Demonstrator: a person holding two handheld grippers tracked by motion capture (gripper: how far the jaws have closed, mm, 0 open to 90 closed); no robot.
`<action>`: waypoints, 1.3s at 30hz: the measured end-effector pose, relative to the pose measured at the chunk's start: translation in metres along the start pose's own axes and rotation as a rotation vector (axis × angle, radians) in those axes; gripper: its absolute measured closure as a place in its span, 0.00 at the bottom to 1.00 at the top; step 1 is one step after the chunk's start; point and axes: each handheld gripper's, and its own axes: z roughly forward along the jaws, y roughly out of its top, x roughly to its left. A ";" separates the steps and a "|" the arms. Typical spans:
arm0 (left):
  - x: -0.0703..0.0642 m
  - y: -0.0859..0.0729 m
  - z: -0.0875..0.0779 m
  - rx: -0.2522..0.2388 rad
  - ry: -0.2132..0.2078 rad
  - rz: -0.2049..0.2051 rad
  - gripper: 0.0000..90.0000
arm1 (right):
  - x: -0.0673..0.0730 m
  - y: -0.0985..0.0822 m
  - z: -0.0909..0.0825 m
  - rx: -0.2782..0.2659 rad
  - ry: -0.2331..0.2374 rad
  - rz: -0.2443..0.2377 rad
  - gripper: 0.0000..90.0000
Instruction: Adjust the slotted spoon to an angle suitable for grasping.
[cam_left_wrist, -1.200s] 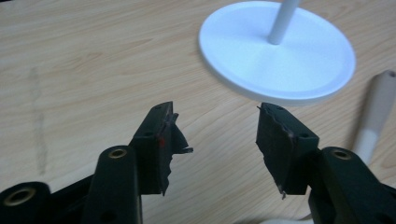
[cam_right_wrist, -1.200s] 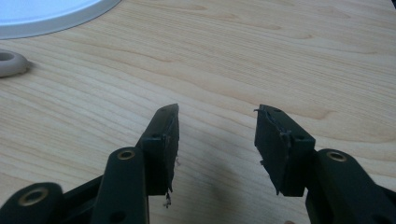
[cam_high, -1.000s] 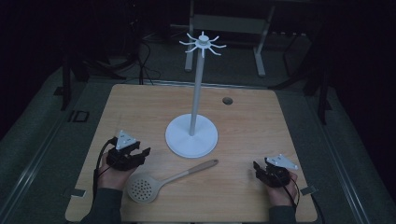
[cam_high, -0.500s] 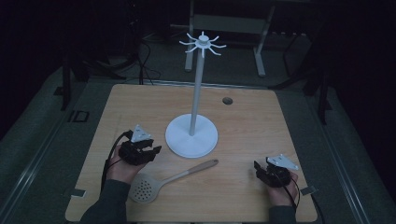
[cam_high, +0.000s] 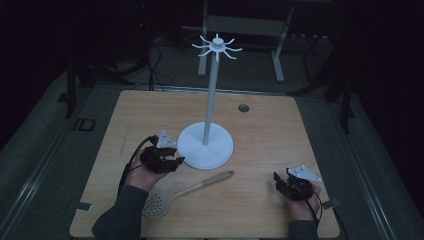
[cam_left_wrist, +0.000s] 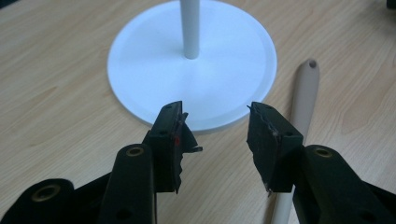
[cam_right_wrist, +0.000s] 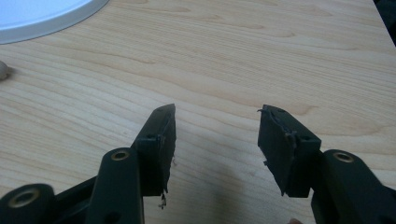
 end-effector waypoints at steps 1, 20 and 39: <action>-0.001 0.001 0.002 0.004 -0.003 0.002 0.63 | 0.000 0.000 0.000 0.000 0.000 0.001 0.51; -0.016 0.030 0.029 0.117 -0.021 0.102 0.64 | -0.002 0.000 -0.001 -0.008 -0.012 0.007 0.51; -0.025 0.042 0.052 0.217 -0.073 0.139 0.63 | -0.003 0.000 -0.001 -0.008 -0.013 0.012 0.51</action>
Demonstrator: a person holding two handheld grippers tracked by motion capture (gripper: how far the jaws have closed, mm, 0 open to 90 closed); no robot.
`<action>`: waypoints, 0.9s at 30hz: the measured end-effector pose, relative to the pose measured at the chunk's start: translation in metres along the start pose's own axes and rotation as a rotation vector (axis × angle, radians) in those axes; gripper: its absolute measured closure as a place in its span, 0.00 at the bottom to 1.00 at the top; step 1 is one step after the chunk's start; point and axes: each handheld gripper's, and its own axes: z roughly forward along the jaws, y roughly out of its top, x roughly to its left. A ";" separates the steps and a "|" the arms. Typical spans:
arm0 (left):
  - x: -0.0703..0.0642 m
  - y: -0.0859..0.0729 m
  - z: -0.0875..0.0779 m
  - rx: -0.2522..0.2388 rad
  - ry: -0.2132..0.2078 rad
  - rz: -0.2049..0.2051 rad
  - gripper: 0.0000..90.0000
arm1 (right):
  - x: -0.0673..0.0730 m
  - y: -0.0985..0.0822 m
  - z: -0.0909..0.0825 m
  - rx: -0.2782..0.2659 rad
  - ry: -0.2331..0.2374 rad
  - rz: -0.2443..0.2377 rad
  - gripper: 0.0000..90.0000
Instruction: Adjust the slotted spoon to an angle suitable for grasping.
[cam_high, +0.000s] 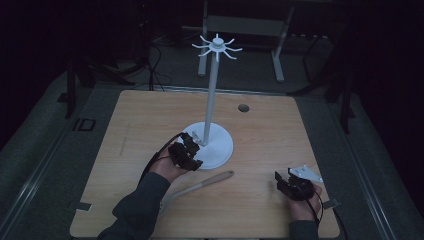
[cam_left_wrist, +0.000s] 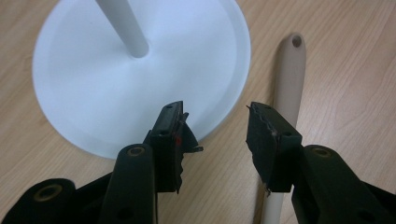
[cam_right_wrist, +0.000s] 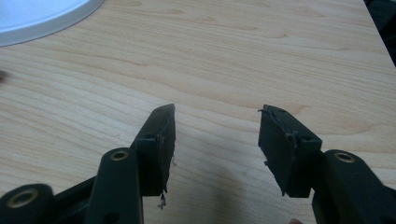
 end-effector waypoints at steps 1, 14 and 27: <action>0.000 0.000 0.001 0.008 -0.003 0.006 0.63 | 0.000 0.000 0.000 0.000 0.001 0.001 0.51; -0.014 0.003 0.017 0.069 -0.032 0.055 0.68 | 0.000 0.000 0.000 0.003 0.005 -0.001 0.51; -0.024 0.003 0.031 0.154 -0.066 0.091 0.72 | 0.000 0.000 0.001 0.008 0.007 -0.004 0.51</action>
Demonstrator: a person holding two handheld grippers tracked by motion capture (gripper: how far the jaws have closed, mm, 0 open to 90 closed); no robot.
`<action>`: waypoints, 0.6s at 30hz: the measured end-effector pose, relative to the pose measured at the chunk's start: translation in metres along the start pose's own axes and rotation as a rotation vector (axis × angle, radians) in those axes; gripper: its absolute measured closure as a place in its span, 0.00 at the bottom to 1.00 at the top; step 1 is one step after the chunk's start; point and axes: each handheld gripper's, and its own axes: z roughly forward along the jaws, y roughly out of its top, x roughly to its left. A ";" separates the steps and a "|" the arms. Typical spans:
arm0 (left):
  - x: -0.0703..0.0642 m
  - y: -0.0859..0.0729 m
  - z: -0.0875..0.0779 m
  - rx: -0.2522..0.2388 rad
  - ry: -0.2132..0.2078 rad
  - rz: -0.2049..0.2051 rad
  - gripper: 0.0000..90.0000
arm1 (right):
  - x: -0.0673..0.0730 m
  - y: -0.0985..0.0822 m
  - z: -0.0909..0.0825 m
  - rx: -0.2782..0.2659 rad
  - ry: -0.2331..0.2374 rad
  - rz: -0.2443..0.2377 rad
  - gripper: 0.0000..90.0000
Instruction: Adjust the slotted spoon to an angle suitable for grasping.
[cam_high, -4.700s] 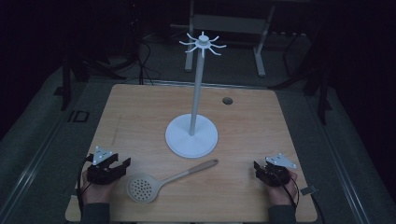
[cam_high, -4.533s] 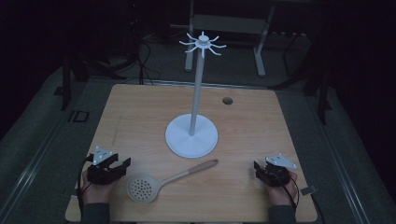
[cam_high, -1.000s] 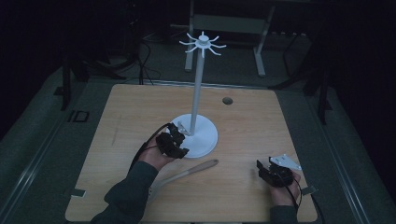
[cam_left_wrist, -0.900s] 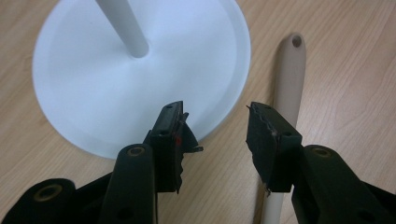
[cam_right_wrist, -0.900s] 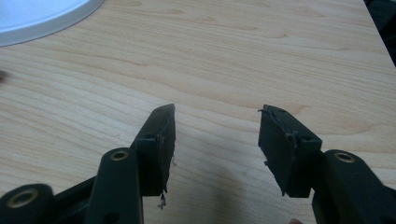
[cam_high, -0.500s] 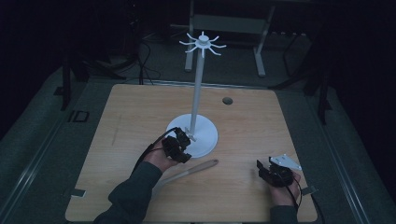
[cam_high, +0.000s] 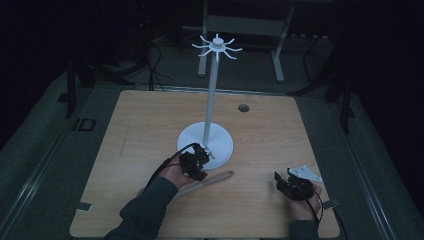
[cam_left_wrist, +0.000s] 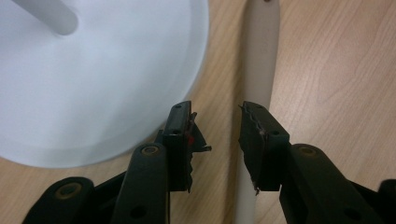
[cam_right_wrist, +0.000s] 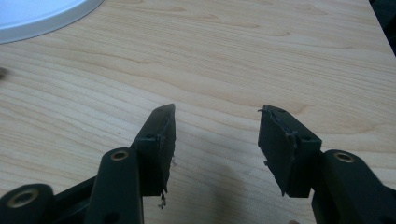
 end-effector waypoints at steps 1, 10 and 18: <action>0.000 0.000 0.001 0.007 -0.003 0.002 0.73 | 0.000 0.000 0.000 0.000 0.000 -0.002 0.51; -0.005 0.001 0.009 0.053 -0.025 0.019 0.74 | 0.000 -0.001 0.001 0.004 0.000 -0.005 0.51; -0.009 0.004 0.016 0.083 -0.037 0.045 0.75 | 0.000 -0.001 0.001 0.006 0.001 -0.007 0.51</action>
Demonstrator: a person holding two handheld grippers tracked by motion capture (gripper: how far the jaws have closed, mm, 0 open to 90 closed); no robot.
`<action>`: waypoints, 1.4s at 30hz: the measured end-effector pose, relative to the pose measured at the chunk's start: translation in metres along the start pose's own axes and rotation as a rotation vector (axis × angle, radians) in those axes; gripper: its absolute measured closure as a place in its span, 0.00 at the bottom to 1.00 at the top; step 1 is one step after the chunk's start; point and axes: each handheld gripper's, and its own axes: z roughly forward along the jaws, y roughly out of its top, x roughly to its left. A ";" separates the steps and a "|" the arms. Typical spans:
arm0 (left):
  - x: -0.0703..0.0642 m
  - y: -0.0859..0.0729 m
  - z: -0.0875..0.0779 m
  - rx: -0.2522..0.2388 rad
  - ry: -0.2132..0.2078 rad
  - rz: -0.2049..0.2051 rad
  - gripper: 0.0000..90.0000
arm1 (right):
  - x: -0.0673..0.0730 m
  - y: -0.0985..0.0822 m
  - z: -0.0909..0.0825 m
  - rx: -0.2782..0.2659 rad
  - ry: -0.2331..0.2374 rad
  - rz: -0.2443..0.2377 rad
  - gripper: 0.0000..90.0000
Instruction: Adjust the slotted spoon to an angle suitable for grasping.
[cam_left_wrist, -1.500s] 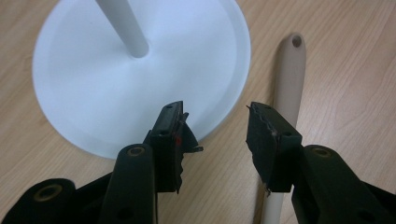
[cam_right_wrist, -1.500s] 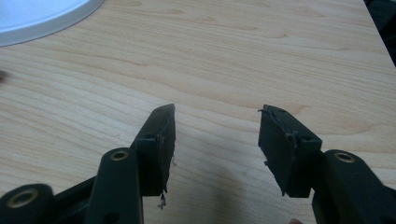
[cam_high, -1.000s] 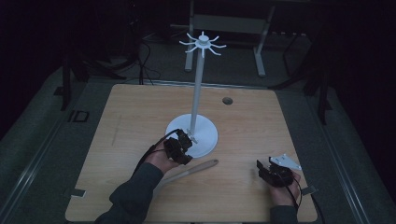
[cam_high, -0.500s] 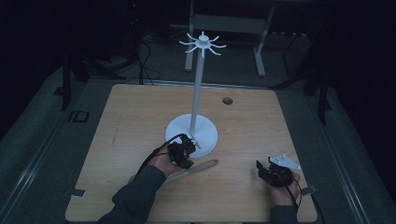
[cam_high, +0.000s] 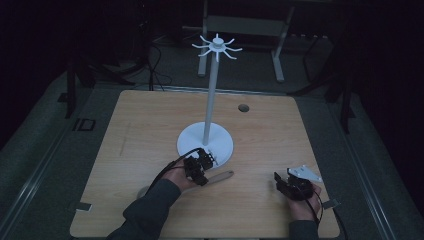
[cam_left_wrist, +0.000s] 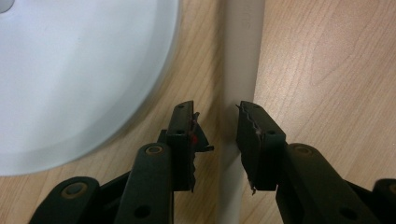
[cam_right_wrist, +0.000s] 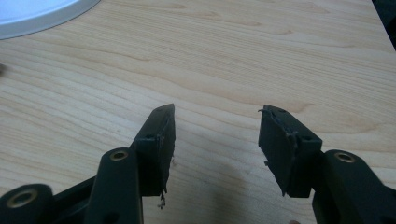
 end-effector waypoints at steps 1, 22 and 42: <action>-0.001 0.001 0.000 -0.001 -0.001 -0.005 0.75 | 0.000 0.000 0.000 0.000 0.000 0.001 0.51; -0.008 0.008 0.019 0.042 -0.035 -0.012 0.77 | 0.000 -0.001 0.001 0.009 0.008 0.000 0.50; -0.004 -0.001 -0.004 -0.052 0.066 -0.068 0.81 | 0.001 -0.001 0.002 0.012 0.007 -0.001 0.50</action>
